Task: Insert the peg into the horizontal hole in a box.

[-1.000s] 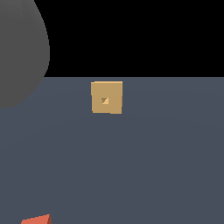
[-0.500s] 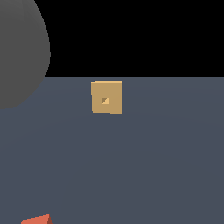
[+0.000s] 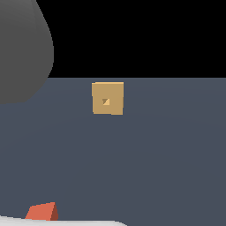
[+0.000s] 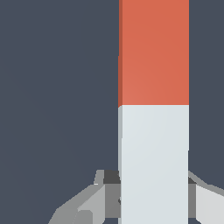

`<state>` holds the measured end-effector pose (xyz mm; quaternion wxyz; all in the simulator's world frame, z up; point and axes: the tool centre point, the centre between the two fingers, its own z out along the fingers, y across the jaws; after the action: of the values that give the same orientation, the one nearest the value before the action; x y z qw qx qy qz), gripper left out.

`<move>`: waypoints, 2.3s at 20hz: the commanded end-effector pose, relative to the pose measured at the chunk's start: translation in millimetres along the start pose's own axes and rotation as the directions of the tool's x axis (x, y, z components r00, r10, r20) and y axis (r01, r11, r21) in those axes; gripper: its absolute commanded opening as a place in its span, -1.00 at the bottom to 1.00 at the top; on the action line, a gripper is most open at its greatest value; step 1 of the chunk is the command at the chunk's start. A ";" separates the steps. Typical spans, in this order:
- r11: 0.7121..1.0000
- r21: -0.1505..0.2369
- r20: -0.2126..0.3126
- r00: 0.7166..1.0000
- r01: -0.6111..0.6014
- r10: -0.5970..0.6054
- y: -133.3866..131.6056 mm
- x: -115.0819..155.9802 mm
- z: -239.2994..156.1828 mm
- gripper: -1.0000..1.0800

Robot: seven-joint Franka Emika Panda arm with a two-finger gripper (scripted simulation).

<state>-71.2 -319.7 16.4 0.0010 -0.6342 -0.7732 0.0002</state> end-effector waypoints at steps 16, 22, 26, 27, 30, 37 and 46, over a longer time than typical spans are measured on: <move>0.995 -0.002 0.001 0.995 -0.095 0.095 16.0 145.9 -16.5 -1.00; 0.991 -0.002 0.001 0.991 -0.137 0.137 27.8 208.9 -23.4 -1.00; 0.987 -0.002 0.001 0.987 -0.164 0.164 37.0 248.6 -27.8 -1.00; 0.985 -0.002 0.001 0.985 -0.170 0.170 39.5 258.3 -28.8 -1.00; 0.982 -0.002 0.001 0.982 -0.189 0.189 47.4 287.2 -32.1 -1.00; 0.972 -0.002 0.001 0.972 -0.233 0.233 68.9 353.8 -39.7 -1.00; 0.961 -0.002 0.001 0.961 -0.278 0.278 95.6 419.4 -47.4 -1.00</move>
<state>-62.1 100.8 62.4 0.0004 -0.7334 -0.6798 0.0005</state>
